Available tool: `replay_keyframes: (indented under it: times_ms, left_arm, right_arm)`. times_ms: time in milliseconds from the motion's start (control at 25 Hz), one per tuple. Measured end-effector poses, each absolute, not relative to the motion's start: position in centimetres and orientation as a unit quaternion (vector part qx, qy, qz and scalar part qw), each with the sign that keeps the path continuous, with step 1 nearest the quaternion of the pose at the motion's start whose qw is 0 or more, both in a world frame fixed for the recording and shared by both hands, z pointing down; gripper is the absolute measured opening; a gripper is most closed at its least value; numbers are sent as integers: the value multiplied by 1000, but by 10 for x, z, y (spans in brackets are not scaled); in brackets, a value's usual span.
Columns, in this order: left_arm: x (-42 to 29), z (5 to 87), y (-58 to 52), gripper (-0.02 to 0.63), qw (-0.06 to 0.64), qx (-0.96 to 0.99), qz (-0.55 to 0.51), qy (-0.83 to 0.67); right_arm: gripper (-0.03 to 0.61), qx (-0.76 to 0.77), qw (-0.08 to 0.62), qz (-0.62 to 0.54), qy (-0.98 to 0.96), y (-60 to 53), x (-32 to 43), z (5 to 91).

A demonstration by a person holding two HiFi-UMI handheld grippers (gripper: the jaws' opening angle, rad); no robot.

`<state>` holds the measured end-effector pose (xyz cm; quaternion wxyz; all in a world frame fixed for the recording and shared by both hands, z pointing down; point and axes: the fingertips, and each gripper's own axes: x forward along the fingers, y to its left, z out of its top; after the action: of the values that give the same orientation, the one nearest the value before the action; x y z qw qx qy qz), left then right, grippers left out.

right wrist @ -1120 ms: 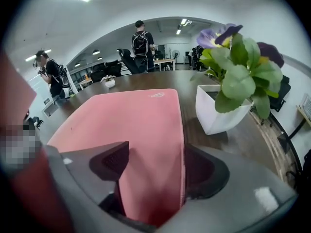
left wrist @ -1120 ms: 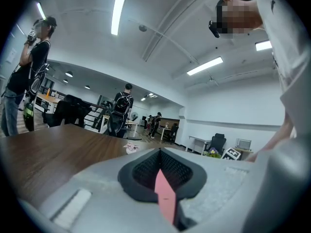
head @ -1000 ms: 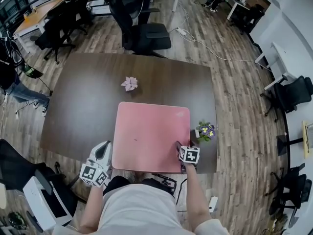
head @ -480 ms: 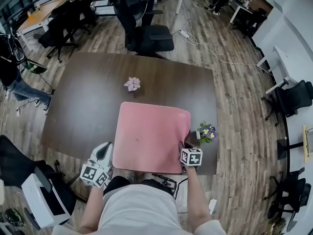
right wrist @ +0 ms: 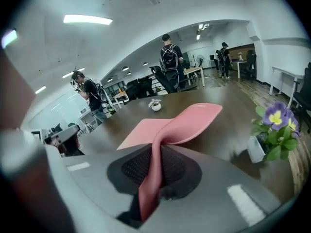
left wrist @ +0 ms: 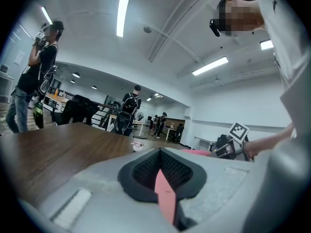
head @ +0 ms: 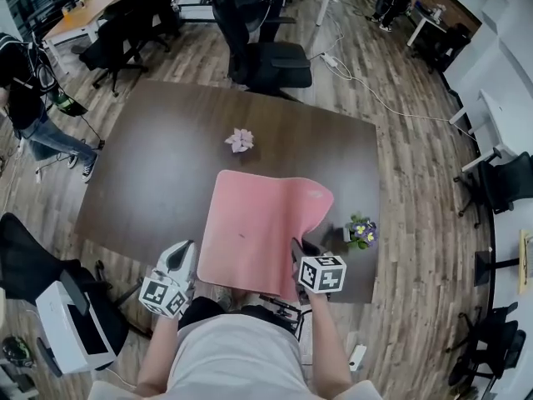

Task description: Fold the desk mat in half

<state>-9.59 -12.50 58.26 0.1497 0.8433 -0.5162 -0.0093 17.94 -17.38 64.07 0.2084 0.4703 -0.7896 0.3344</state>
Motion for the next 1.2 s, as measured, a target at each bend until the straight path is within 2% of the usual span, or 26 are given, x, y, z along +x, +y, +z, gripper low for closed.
replay_keyframes:
  times_ms: [320, 840, 960, 1080, 1120, 1200]
  left_arm:
    - [-151, 581, -100, 3, 153, 798, -13, -583]
    - [-263, 589, -31, 3, 158, 690, -47, -705]
    - [-278, 593, -19, 3, 163, 674, -54, -719]
    - [-283, 596, -15, 3, 166, 669, -55, -723]
    - [-283, 597, -15, 3, 167, 669, -53, -722]
    - [-282, 597, -17, 3, 166, 672, -49, -720]
  right_arm:
    - [38, 410, 202, 356, -815, -185, 96, 640]
    - [43, 357, 253, 390, -810, -197, -19, 696]
    - [68, 364, 266, 392, -802, -201, -34, 717]
    - [136, 368, 268, 374, -808, -208, -45, 732]
    - [93, 365, 264, 370, -813, -210, -49, 732]
    - [146, 353, 256, 366, -822, -209, -55, 732]
